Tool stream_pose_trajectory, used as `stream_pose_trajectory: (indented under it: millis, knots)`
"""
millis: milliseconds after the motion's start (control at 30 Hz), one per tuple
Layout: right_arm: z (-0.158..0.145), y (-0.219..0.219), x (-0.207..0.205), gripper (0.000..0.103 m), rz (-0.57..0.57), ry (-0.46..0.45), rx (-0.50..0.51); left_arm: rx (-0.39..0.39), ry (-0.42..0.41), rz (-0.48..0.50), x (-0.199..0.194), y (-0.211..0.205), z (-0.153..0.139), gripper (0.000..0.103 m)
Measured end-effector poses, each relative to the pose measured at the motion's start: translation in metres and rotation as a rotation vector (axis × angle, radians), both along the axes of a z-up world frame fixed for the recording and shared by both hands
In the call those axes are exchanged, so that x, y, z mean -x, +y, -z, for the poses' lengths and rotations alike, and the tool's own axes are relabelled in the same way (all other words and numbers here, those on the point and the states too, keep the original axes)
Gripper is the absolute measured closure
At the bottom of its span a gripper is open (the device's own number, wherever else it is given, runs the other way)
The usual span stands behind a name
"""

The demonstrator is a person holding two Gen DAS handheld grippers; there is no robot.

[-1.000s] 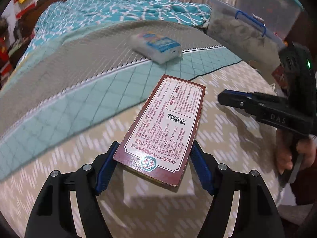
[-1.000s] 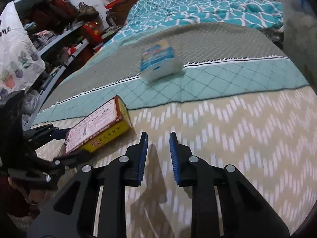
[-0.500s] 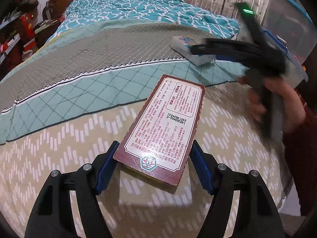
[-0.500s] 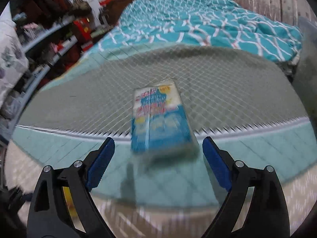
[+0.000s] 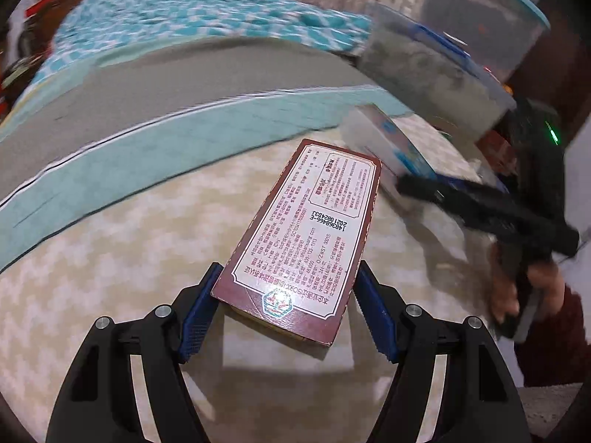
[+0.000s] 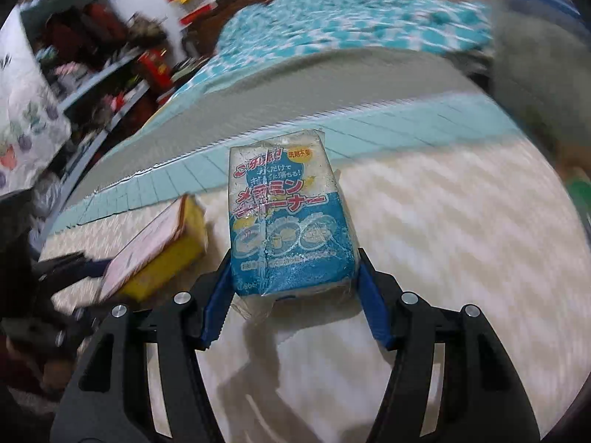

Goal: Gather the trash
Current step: 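Carry the medicine box and sponge pack to the bin and release both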

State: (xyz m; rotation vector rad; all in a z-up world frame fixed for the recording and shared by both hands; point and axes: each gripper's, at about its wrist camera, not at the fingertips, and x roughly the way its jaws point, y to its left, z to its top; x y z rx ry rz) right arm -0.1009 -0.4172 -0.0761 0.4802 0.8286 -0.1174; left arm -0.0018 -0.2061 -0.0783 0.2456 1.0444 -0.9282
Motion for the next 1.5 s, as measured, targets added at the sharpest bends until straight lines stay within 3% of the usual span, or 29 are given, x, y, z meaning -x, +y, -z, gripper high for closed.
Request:
stream_pose_trajectory:
  millis: [233,400,633,733,767,833,1000,1233,1333,1400,1433,1500]
  knots:
    - [0.004,-0.036,0.089,0.04,0.228,-0.07,-0.026,0.01,0.091,0.144,0.017,-0.076,0.002,0.036]
    - [-0.005,-0.088,0.118,0.04,0.371,-0.136,-0.018,0.025,0.13,0.226,0.022,-0.145,0.001,0.036]
    - [-0.007,-0.183,0.141,0.039,0.583,-0.156,-0.034,0.054,0.185,0.345,0.035,-0.267,-0.011,0.036]
    - [-0.003,-0.228,0.134,0.025,0.647,-0.149,-0.065,0.031,0.198,0.36,0.043,-0.321,-0.012,0.031]
    - [-0.002,-0.238,0.134,0.021,0.67,-0.145,-0.062,0.016,0.197,0.358,0.045,-0.335,-0.011,0.021]
    - [-0.003,-0.246,0.144,0.021,0.72,-0.153,-0.056,-0.01,0.167,0.34,0.049,-0.361,-0.008,0.02]
    - [-0.007,-0.216,0.181,0.021,0.773,-0.241,-0.064,0.011,0.187,0.368,0.053,-0.358,-0.005,0.02]
    - [0.007,-0.145,0.175,0.022,0.693,-0.214,-0.099,0.046,0.235,0.317,0.035,-0.295,0.006,0.02]
    - [0.007,-0.132,0.157,0.04,0.585,-0.183,-0.115,0.068,0.254,0.292,0.028,-0.256,0.008,0.02]
    - [0.008,-0.136,0.144,0.063,0.524,-0.171,-0.151,0.074,0.246,0.275,0.025,-0.229,0.007,0.02]
    - [0.009,-0.144,0.136,0.067,0.505,-0.169,-0.194,0.076,0.245,0.267,0.024,-0.215,0.007,0.02]
    - [0.01,-0.158,0.122,0.068,0.524,-0.14,-0.181,0.082,0.245,0.254,0.023,-0.191,0.005,0.021]
